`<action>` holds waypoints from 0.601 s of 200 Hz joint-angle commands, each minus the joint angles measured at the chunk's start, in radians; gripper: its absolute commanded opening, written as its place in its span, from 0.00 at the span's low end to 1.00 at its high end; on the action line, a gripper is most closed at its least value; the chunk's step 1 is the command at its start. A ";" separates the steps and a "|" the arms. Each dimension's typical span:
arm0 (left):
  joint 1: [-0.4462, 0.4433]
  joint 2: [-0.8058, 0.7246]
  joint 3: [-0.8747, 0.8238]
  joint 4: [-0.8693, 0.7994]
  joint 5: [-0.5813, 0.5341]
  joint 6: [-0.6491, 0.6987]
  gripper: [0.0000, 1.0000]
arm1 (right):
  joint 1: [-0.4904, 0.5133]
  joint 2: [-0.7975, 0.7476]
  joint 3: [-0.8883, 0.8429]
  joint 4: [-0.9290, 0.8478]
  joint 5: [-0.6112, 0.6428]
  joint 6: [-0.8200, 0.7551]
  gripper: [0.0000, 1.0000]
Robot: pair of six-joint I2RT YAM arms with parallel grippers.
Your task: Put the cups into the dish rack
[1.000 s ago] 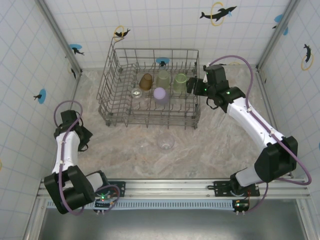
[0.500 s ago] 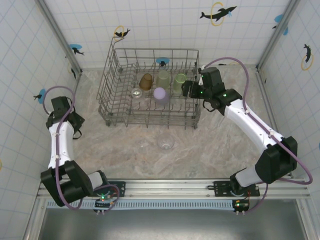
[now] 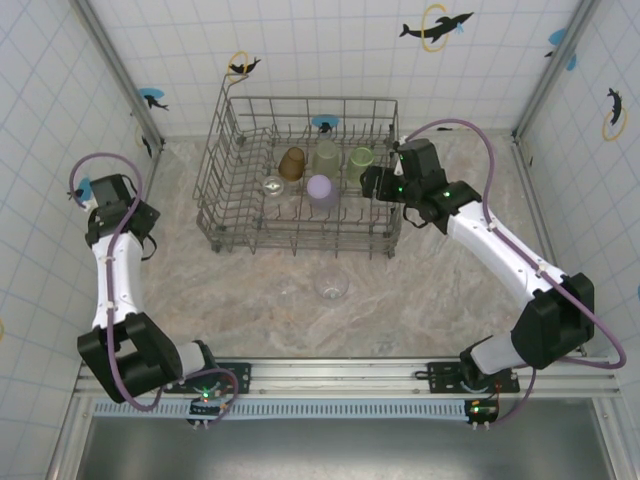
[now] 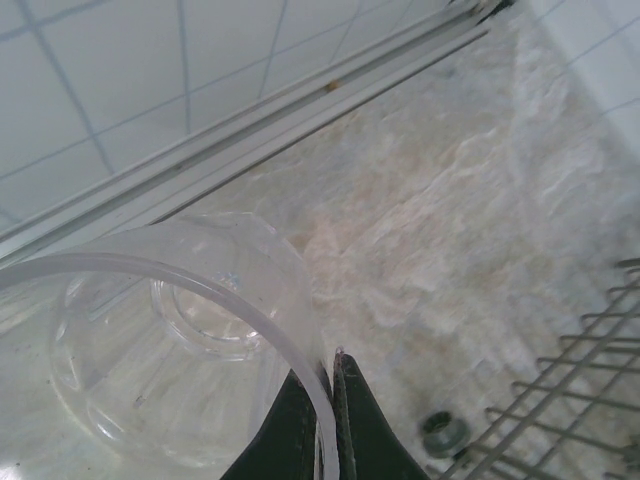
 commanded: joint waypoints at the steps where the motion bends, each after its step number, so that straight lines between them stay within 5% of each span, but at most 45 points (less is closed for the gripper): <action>1: 0.009 -0.082 -0.061 0.169 0.074 -0.032 0.00 | 0.012 -0.036 -0.020 0.031 -0.003 0.012 1.00; 120: 0.007 -0.197 -0.193 0.528 0.285 -0.090 0.00 | 0.068 0.023 0.007 0.070 -0.035 0.035 0.99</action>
